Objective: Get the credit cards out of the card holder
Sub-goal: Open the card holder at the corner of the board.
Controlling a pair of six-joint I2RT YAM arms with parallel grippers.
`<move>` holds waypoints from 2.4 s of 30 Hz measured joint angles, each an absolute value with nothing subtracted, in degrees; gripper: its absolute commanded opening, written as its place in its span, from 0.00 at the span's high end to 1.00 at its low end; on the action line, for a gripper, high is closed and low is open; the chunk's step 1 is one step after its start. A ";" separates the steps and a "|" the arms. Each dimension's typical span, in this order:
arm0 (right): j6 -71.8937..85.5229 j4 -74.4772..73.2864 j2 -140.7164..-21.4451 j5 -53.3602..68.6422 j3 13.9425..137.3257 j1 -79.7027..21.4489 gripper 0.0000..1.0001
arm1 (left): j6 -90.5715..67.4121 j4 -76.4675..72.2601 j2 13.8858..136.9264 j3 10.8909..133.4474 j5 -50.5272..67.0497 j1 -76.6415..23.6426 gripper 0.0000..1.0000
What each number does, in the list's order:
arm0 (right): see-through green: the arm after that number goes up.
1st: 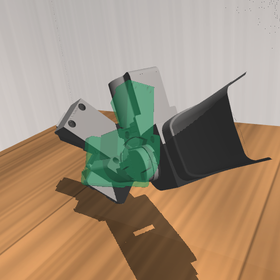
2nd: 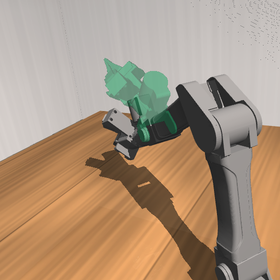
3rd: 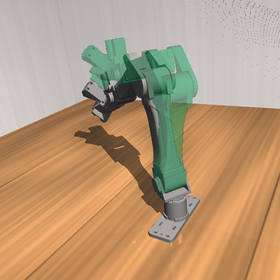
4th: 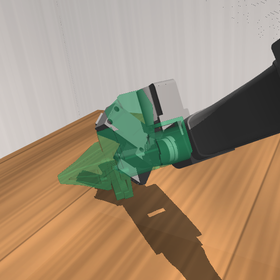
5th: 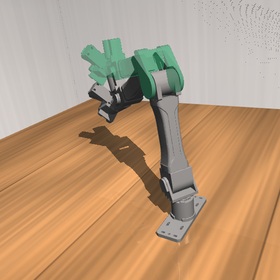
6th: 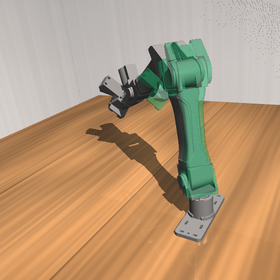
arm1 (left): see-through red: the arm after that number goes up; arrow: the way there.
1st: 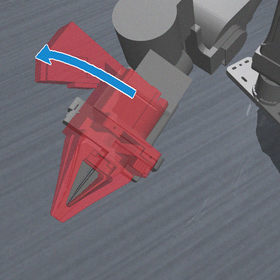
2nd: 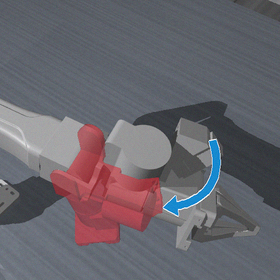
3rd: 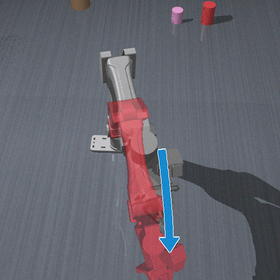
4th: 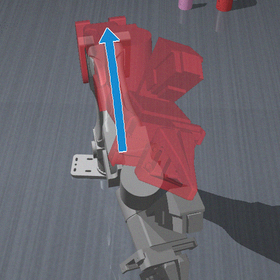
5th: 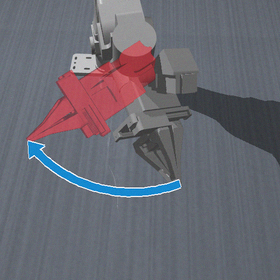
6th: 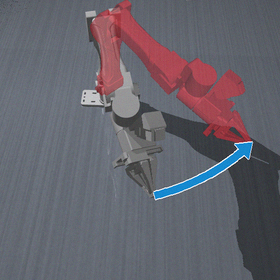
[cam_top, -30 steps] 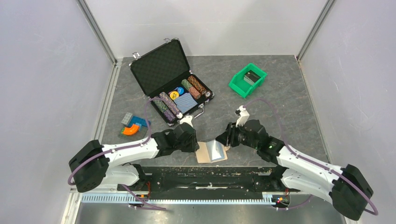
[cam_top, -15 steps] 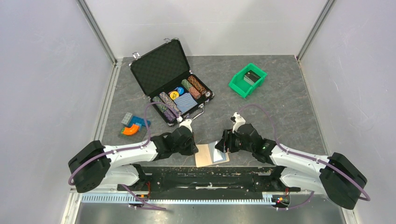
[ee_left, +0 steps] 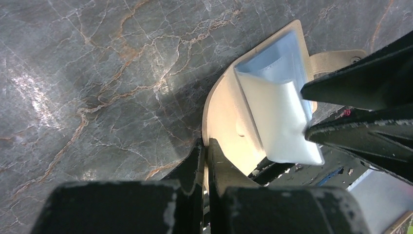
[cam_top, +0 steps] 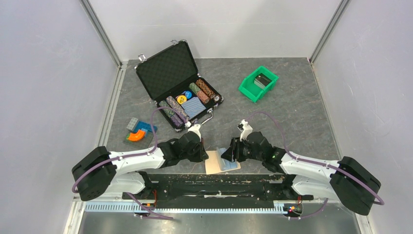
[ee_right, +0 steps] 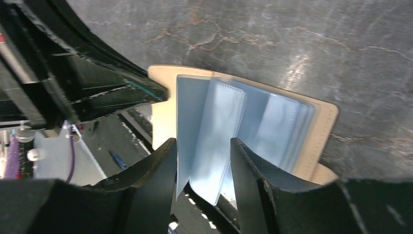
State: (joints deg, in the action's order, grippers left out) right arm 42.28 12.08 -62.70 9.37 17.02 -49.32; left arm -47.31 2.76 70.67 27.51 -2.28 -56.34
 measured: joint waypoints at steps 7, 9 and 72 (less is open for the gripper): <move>44.42 15.27 -62.52 11.18 17.04 -50.54 0.61 | -47.68 2.52 70.67 27.51 -1.58 -56.34 0.98; 44.88 16.08 -62.52 11.66 17.04 -50.54 0.63 | -47.72 2.46 70.67 27.51 -1.39 -56.34 0.98; 37.43 5.02 -62.33 1.48 17.87 -50.94 0.53 | -50.83 -7.22 71.31 23.24 1.91 -56.34 0.91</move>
